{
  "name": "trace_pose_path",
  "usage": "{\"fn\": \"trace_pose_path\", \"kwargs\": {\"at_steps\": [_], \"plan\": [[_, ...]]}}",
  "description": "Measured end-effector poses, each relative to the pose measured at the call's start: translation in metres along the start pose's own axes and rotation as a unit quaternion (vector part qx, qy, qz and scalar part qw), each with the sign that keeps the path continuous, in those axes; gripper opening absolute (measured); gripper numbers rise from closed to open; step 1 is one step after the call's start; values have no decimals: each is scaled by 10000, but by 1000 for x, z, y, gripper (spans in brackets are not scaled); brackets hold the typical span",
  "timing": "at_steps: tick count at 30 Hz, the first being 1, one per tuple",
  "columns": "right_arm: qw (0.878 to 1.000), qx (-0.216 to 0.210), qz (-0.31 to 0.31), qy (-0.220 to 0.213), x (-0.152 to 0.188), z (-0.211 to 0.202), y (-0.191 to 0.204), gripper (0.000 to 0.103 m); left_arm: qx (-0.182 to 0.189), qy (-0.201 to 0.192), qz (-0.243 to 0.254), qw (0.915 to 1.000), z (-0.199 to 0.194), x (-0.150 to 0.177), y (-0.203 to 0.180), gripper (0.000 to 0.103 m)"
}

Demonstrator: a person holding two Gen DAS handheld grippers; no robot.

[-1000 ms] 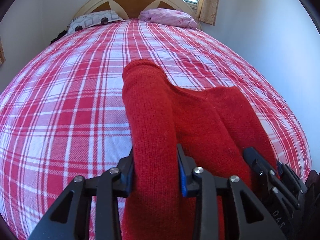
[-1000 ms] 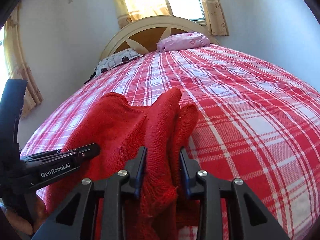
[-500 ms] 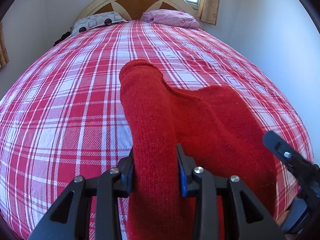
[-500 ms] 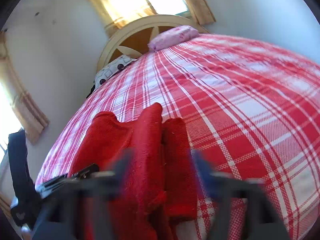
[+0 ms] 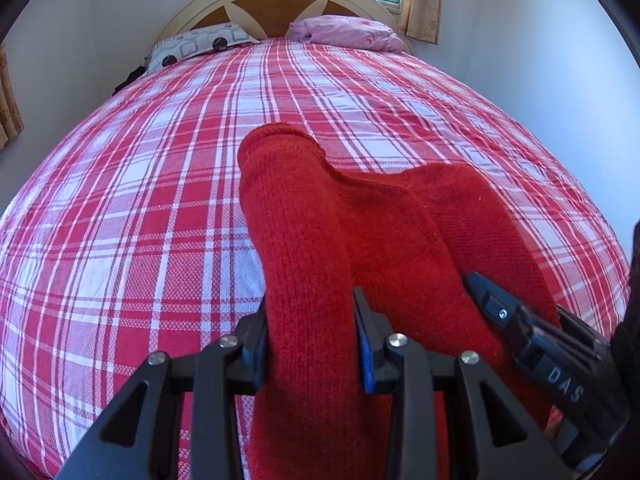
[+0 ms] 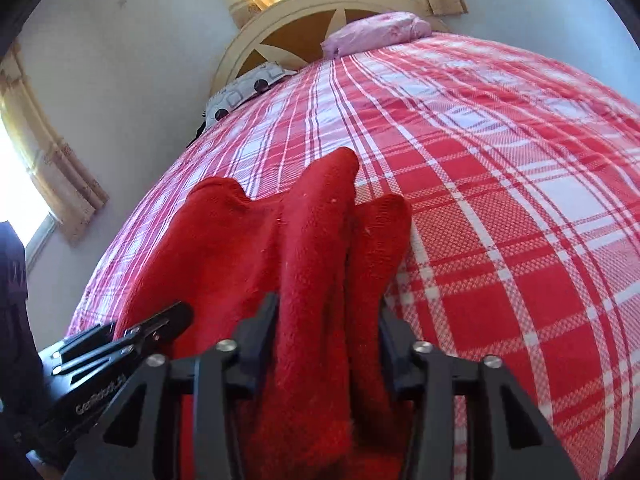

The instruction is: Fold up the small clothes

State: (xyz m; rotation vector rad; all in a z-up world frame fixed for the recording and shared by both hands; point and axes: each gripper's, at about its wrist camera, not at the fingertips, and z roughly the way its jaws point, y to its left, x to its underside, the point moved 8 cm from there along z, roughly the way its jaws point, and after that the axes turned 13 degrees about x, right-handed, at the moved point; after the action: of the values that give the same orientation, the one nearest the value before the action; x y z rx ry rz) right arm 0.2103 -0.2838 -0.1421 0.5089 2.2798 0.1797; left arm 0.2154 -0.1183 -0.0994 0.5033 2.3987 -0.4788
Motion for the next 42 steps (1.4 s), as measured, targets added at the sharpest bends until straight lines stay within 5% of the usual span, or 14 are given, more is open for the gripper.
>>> {"fn": "trace_pose_path", "kwargs": {"at_steps": [14,42], "plan": [[9989,-164,43,-440,5,-44,30,38,-292,-385,262,9985,-41,-2,11,36],[9903,-1040,-892,-207,25,-30,186,35,-1126,-707,-598,9893,-97,14,143,36]]}}
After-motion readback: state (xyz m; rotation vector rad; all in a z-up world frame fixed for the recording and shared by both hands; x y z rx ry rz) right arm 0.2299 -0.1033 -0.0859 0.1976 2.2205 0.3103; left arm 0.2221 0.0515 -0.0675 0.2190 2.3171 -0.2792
